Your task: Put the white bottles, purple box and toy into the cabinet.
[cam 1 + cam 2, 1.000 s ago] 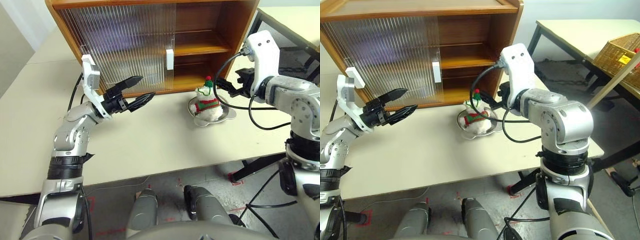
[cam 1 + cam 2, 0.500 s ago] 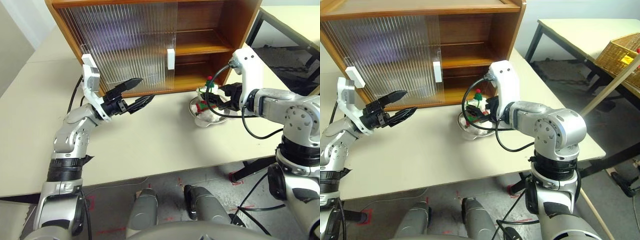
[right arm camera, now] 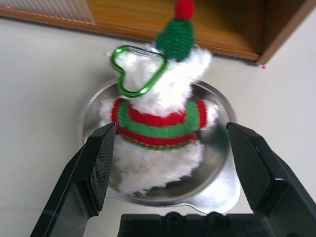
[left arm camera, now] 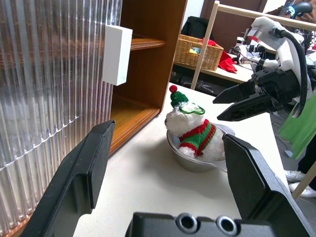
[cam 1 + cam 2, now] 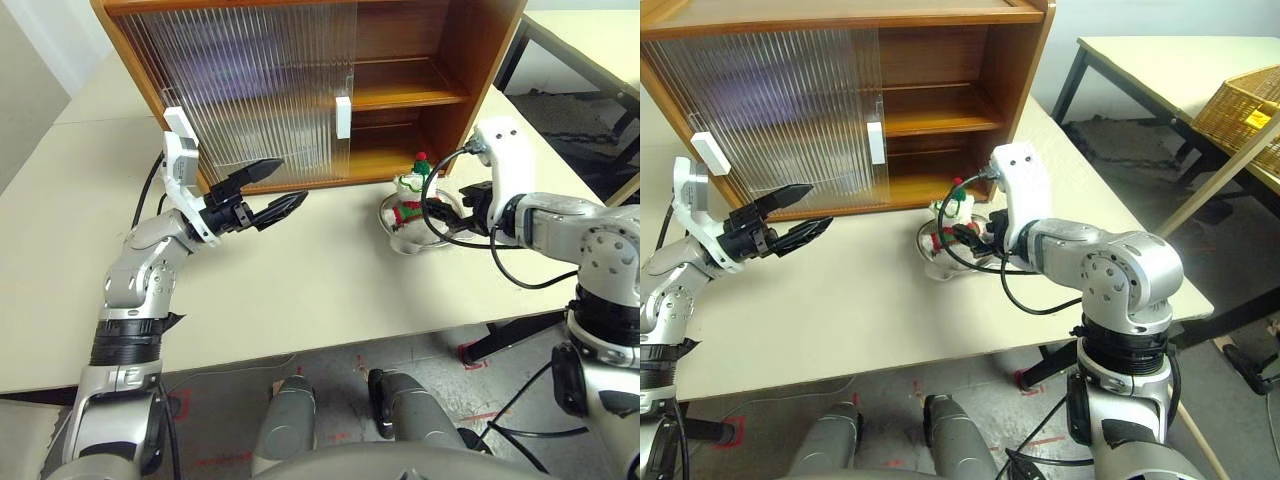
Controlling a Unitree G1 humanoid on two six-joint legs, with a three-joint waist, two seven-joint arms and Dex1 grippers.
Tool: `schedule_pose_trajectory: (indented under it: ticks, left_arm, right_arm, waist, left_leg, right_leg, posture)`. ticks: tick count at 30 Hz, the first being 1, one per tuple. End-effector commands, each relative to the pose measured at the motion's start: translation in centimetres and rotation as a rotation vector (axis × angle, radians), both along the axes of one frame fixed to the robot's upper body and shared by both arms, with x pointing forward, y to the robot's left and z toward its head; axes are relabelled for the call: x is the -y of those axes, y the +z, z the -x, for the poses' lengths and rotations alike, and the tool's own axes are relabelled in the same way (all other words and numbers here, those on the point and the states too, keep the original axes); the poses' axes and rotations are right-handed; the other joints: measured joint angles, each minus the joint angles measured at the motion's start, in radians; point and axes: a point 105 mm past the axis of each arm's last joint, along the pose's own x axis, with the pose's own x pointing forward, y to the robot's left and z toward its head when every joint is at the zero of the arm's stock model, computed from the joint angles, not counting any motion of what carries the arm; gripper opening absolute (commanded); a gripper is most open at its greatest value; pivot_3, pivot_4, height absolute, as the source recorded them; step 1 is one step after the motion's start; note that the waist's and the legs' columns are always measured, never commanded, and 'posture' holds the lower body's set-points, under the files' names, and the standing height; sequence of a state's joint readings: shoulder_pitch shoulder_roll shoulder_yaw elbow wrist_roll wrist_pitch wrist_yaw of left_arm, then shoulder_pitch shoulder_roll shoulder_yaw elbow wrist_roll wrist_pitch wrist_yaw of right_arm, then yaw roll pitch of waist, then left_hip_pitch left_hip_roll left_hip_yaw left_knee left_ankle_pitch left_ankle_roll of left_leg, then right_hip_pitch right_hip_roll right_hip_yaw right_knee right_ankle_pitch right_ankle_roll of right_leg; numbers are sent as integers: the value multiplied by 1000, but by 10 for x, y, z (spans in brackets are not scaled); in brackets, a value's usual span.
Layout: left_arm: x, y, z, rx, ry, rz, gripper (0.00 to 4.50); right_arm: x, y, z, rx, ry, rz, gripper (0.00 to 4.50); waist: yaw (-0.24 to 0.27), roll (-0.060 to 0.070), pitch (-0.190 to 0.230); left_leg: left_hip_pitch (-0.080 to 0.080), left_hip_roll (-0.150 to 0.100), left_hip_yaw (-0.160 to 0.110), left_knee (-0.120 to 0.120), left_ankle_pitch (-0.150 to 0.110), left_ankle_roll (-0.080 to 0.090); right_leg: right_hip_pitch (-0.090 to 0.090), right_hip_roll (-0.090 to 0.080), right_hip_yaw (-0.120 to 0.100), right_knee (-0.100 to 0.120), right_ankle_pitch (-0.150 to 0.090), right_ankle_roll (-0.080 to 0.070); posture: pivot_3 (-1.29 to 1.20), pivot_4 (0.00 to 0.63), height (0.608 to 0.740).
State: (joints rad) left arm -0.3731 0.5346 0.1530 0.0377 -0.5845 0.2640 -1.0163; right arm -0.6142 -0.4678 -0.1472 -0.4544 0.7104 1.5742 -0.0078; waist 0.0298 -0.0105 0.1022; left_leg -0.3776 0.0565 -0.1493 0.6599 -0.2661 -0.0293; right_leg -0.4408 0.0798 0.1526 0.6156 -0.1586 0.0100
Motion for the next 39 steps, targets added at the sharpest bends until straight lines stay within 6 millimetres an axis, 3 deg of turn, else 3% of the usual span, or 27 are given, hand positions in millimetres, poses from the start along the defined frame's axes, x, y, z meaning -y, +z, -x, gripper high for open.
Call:
schedule_pose_trajectory:
  ticks: [1,14,39]
  left_arm:
    - [1,1,1,14,-11,-25,4500]
    - [-1,-1,3,16,1,-28,4500]
    - [-2,1,6,21,16,-25,4500]
  right_arm:
    - [0,-9,3,-53,-8,6,4470]
    - [-17,-13,-9,-85,-24,-56,4470]
    - [-24,-34,-24,-128,-77,-71,4470]
  waist:
    - [0,0,0]
    - [1,0,0]
    - [11,0,0]
  left_leg:
    - [-1,0,0,0,0,0]
    - [-4,0,0,0,0,0]
    - [-5,0,-1,-1,0,0]
  right_leg:
    - [-1,0,0,0,0,0]
    - [-4,0,0,0,0,0]
    - [-6,-1,0,1,0,0]
  posture:
    - [62,116,740]
    - [85,114,740]
    - [106,120,740]
